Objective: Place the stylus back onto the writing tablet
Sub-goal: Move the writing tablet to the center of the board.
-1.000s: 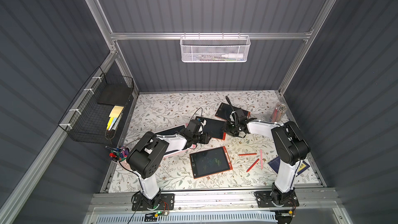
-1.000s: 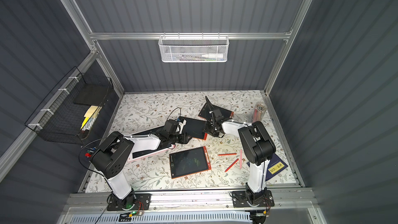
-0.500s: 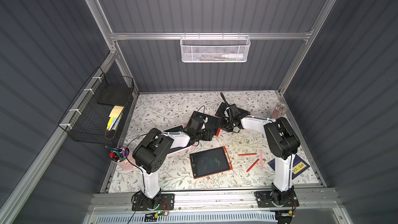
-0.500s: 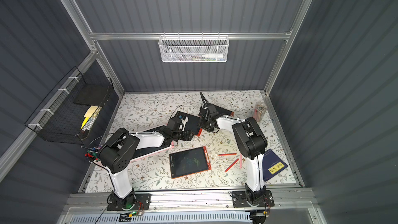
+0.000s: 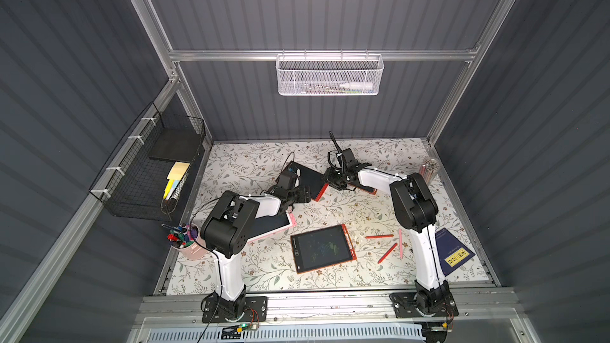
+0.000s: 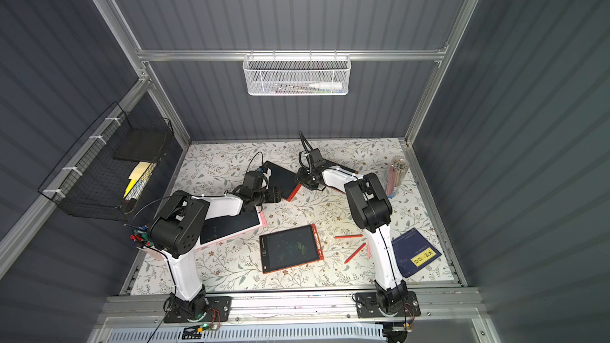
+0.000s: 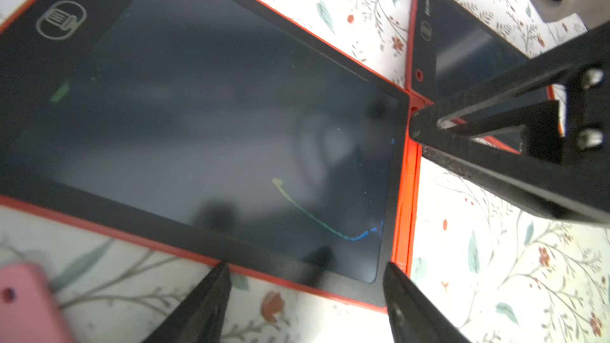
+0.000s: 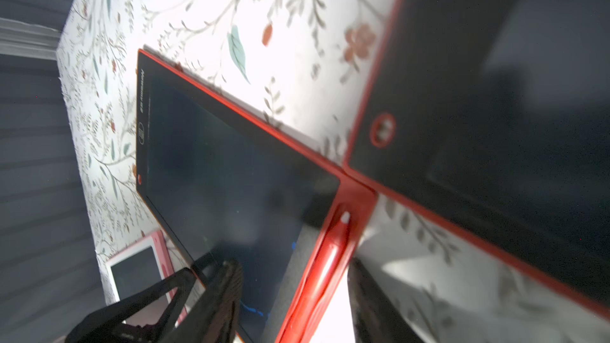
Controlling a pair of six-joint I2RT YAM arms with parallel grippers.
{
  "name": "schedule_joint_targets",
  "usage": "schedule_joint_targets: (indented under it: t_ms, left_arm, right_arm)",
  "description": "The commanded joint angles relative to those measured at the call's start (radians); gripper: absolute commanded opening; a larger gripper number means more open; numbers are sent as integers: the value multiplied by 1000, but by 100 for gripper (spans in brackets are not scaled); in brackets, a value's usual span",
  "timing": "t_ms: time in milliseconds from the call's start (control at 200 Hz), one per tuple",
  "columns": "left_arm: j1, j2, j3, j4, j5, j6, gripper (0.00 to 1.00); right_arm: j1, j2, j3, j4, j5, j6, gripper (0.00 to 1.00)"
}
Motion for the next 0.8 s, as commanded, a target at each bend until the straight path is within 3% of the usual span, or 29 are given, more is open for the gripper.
schedule_joint_targets:
  t_ms: [0,510,795]
  left_arm:
    - [14,22,24,7,12,-1,75]
    - [26,31,3,104,135,25,77]
    - [26,67,14,144,218,7,77]
  right_arm:
    - [5,53,73,-50,2,19,53]
    - [19,211,316,-31,-88,10,55]
    - [-24,78,276,-44,66,-73,57]
